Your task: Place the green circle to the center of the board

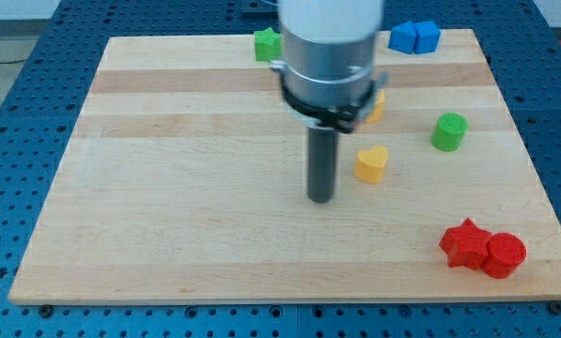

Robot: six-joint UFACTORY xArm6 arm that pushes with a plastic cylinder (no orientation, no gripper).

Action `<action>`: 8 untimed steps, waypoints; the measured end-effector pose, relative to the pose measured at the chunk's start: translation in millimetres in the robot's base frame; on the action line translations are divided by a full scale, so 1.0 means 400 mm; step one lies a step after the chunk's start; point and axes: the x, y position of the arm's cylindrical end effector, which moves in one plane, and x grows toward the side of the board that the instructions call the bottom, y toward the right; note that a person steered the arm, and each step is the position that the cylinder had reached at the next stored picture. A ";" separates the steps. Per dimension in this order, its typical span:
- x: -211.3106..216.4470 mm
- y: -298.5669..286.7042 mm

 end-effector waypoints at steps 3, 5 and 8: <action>-0.030 0.569; -0.220 0.636; -0.234 0.414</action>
